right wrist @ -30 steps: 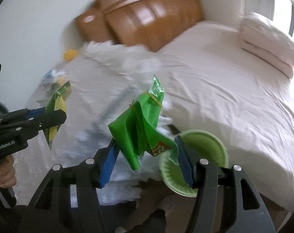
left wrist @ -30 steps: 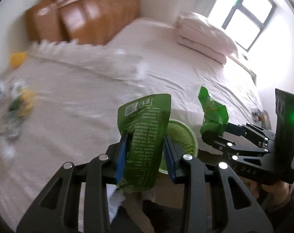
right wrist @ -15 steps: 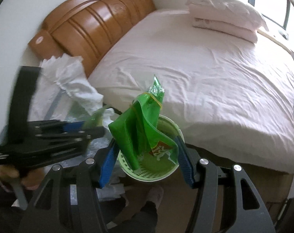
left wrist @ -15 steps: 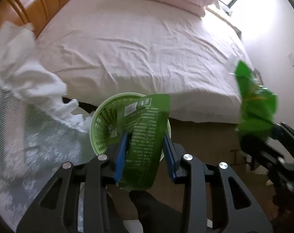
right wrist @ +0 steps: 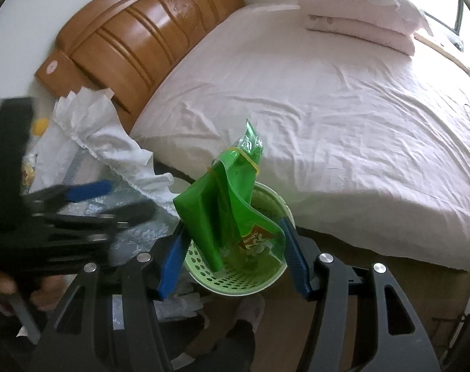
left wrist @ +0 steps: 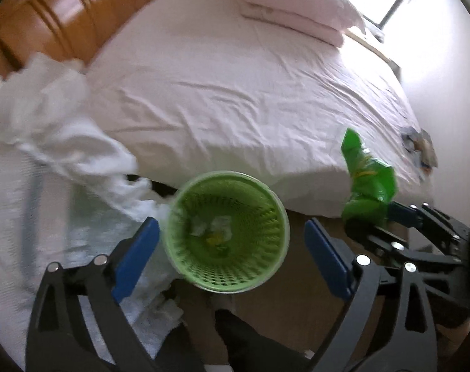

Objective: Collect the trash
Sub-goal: 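Open both tools to drop the green bags into the wastebasket, then move both tools back toward the trash on the bed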

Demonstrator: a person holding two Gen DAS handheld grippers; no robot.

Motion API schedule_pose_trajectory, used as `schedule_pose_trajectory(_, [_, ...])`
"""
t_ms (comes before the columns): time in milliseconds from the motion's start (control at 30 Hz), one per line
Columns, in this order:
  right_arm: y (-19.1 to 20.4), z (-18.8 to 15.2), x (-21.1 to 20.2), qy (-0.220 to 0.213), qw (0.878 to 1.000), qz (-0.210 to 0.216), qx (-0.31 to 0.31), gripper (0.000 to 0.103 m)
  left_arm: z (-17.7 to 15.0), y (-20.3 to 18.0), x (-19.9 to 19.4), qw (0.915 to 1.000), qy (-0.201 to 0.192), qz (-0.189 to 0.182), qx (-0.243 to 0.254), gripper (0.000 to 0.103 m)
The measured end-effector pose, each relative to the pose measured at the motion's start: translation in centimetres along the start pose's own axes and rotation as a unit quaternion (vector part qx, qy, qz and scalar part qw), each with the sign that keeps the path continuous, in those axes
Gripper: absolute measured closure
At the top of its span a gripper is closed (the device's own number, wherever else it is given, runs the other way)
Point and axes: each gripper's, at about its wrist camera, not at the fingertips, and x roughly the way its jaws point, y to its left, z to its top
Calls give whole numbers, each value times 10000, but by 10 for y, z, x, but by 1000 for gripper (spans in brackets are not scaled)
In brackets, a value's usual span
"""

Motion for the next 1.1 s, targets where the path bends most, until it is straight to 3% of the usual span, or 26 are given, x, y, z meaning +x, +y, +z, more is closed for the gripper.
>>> schedule_pose_trajectory(233, [31,10,44,287,9992,62,-280,39,-4,32,-35,9992,-236,98,-318,12])
schedule_pose_trajectory(400, [53,12,57,368,9982,-201,-425,15,-16,58,-60,9965,-453,435,-557,12])
schedule_pose_trajectory(500, [60,13,57,346,9981,-299,-403,11,-23,75,-76,9938,-578,525,-788,12])
schedule_pose_trajectory(700, [73,22,29,219,9962,-774,-320,11,-36,99,-113,9870,-806,895,-1066,12])
schedule_pose_trajectory(833, [103,33,-17,-278,9946,-926,-373,4,-45,114,-140,9815,-988,1056,-1254,11])
schedule_pose_trajectory(1100, [162,44,-60,-757,9923,-477,-860,3,-67,151,-183,9682,-1387,1181,-1714,11])
